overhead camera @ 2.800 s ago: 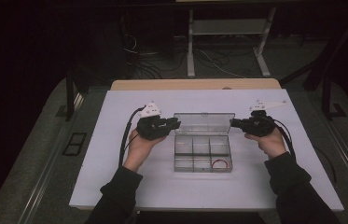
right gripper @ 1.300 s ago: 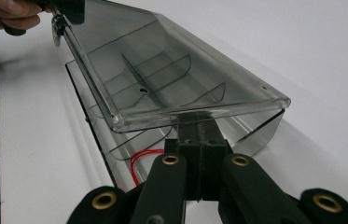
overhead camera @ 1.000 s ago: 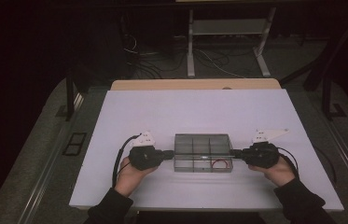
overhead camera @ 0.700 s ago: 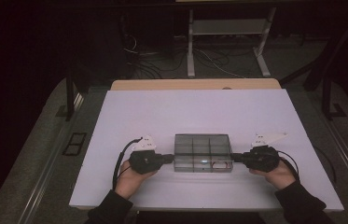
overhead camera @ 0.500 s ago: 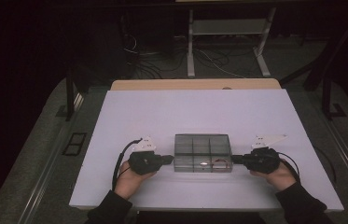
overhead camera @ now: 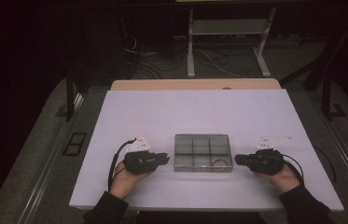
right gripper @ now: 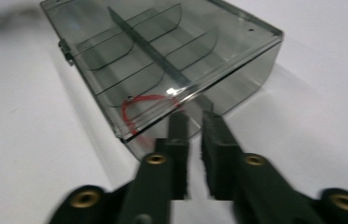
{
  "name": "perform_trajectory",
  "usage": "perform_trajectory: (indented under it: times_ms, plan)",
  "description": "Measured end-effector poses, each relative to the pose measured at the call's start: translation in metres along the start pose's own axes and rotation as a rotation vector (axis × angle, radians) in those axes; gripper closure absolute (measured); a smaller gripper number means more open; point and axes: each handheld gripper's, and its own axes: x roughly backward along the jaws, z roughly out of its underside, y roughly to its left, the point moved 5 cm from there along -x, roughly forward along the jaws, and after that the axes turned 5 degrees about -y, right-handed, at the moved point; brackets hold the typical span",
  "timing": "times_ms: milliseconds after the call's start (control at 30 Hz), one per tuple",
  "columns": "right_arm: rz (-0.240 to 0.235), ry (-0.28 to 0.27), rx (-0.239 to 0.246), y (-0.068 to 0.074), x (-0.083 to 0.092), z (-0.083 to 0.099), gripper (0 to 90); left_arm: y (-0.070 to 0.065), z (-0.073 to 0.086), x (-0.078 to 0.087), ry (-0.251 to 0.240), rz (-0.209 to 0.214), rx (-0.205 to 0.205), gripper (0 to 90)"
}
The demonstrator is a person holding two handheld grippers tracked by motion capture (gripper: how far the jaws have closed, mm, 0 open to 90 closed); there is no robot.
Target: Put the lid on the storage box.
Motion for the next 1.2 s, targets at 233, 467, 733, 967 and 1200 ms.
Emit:
perform_trajectory:
  times_ms: [233,467,733,967,1200]
  plan:
    - [0.025,-0.039,-0.013,-0.004,0.003,0.003,50.2,0.006,0.004,0.012,-0.025,-0.029,-0.009,48.7]
    - [0.075,-0.075,-0.006,-0.004,0.004,0.01,27.2,0.01,0.012,0.02,-0.038,-0.059,0.011,26.0]
    - [0.119,-0.096,-0.006,-0.002,0.01,0.019,17.7,0.017,0.016,0.028,-0.042,-0.124,0.035,2.7]
    - [0.15,-0.098,-0.008,-0.001,0.016,0.025,13.7,0.017,0.02,0.027,-0.023,-0.119,0.035,0.0]
    - [0.15,-0.102,-0.007,-0.001,0.018,0.026,13.7,0.016,0.021,0.027,-0.014,-0.115,0.022,0.0]
